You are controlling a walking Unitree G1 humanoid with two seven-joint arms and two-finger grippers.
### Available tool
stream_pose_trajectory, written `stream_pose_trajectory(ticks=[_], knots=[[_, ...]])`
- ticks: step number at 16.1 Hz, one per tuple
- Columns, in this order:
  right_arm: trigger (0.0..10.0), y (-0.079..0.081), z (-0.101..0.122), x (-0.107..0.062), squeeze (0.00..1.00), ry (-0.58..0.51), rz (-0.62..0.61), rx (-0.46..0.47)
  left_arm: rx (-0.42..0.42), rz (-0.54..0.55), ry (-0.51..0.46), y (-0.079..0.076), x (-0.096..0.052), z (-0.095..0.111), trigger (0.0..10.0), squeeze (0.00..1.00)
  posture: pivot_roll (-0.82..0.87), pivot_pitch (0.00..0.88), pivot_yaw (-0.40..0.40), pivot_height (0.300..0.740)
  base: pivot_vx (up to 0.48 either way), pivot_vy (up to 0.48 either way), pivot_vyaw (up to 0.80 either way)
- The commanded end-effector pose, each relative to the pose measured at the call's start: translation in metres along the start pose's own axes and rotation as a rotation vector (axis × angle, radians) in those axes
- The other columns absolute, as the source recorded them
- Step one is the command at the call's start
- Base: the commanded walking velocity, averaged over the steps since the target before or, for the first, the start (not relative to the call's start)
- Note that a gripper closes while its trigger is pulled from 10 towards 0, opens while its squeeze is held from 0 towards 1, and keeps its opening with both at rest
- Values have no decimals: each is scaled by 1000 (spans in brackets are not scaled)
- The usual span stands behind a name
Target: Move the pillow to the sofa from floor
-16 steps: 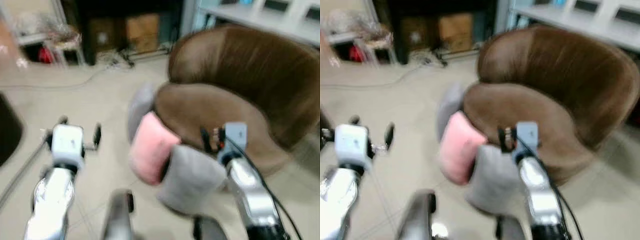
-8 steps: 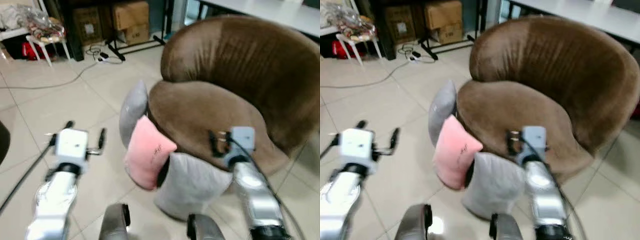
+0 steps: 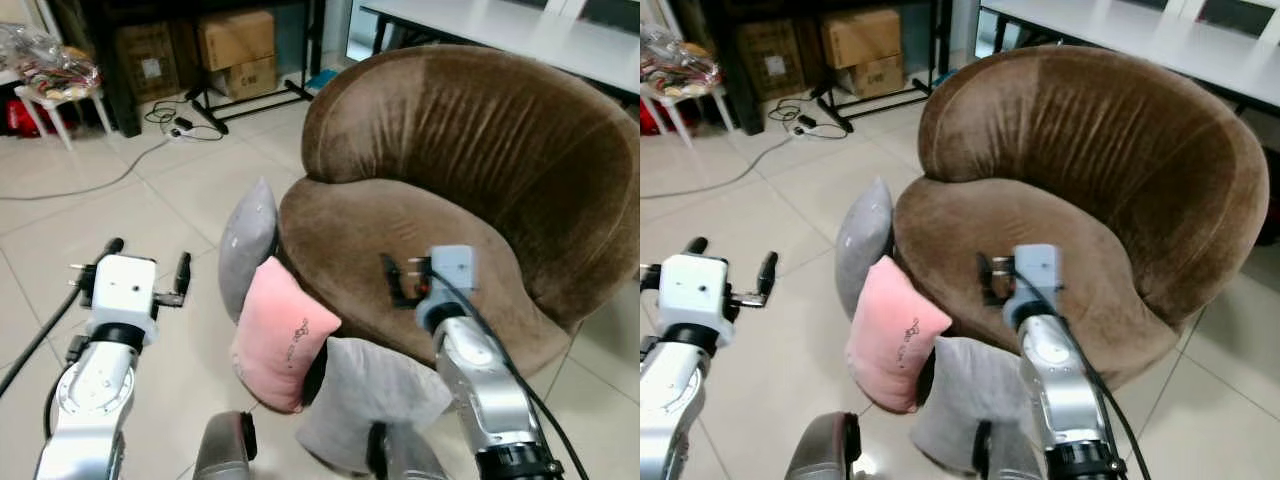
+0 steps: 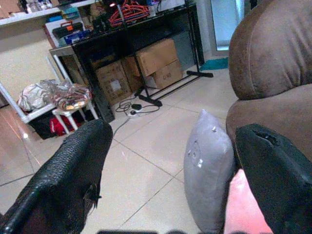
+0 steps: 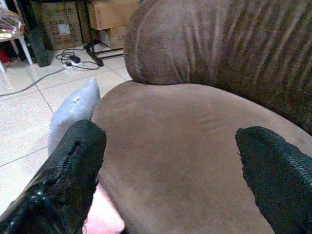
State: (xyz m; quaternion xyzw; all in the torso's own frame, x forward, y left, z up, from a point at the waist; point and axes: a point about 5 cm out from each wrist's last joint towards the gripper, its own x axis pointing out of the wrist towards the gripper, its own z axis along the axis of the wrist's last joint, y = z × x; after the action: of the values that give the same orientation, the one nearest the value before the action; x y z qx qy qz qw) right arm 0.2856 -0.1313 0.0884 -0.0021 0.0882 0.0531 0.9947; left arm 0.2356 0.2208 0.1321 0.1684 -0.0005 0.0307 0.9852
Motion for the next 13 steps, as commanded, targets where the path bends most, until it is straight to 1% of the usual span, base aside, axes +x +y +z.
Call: stream_pose_trajectory(ticks=[1, 3, 7, 10, 13], knots=[[10000, -15, -5, -3, 0, 31, -41, -8, -6, -26, -8, -8, 1, 2, 10000, 0, -25, 0, -34, 580, 0, 0, 0], [10000, -17, -7, -2, 0, 50, -40, -19, -1, -35, -4, -10, 1, 2, 10000, 0, -22, 0, -40, 555, 0, 0, 0], [10000, -15, -14, 1, 0, 120, 19, -62, 35, -98, 12, -15, -2, -3, 10000, 0, -26, 0, -41, 510, 0, 0, 0], [10000, -16, -19, 3, 0, 155, 52, -89, 42, -124, 23, -17, -5, -4, 10000, 0, -31, 0, -41, 485, 0, 0, 0], [10000, -17, -25, 7, 0, 200, 88, -129, 64, -168, 37, -18, -10, -6, 10000, 0, -24, 0, -47, 450, 0, 0, 0]])
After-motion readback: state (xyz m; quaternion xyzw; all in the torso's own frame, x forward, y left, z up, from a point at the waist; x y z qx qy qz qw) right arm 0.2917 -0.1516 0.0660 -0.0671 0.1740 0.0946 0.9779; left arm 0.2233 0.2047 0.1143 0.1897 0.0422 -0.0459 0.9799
